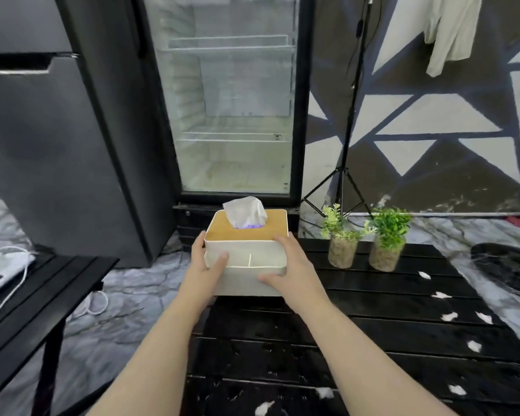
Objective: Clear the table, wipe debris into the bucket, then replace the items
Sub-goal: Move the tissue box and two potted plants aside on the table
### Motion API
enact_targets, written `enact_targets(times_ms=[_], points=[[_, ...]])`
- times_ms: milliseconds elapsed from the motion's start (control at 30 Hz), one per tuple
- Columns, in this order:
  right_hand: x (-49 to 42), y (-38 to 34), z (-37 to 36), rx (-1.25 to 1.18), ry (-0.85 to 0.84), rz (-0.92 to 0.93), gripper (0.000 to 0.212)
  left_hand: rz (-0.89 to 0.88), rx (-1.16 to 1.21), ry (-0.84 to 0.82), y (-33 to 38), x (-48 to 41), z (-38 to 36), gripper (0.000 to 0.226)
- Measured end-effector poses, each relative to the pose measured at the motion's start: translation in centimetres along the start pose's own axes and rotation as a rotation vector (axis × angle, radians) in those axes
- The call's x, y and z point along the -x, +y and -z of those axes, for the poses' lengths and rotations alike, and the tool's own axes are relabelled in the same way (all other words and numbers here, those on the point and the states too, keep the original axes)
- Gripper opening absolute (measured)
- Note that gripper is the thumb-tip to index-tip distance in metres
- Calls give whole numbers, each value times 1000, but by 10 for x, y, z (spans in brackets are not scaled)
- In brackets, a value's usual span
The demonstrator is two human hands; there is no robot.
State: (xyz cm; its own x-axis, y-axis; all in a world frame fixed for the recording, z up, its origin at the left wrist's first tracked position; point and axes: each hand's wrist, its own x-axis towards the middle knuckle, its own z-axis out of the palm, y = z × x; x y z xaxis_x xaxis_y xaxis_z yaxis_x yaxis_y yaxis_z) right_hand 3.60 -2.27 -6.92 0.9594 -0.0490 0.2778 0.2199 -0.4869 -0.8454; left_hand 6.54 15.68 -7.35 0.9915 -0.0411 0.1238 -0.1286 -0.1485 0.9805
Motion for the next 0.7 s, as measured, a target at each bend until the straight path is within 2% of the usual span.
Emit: enact_targets(times_ms=[100,233,433,567,633,700], points=[[-23,18,-15,24,2,-25,70,20,5,-28,-19,-25,2,65],[-35,40,-29,106,-2,-66,75,30,-4,-55,-39,-42,0,69],[-39,37,-30,119,-27,-79,77,26,-14,-51,-44,-49,0,72],[-24,28,-11,79,-26,-78,80,-141,-365,210,-24,-42,-11,65],[-8,31,9,48,32,-55,67,-319,-536,307,-10,-28,-24,52],[12,41,32,20,110,-94,51,-469,-603,321,0,-7,-51,39]])
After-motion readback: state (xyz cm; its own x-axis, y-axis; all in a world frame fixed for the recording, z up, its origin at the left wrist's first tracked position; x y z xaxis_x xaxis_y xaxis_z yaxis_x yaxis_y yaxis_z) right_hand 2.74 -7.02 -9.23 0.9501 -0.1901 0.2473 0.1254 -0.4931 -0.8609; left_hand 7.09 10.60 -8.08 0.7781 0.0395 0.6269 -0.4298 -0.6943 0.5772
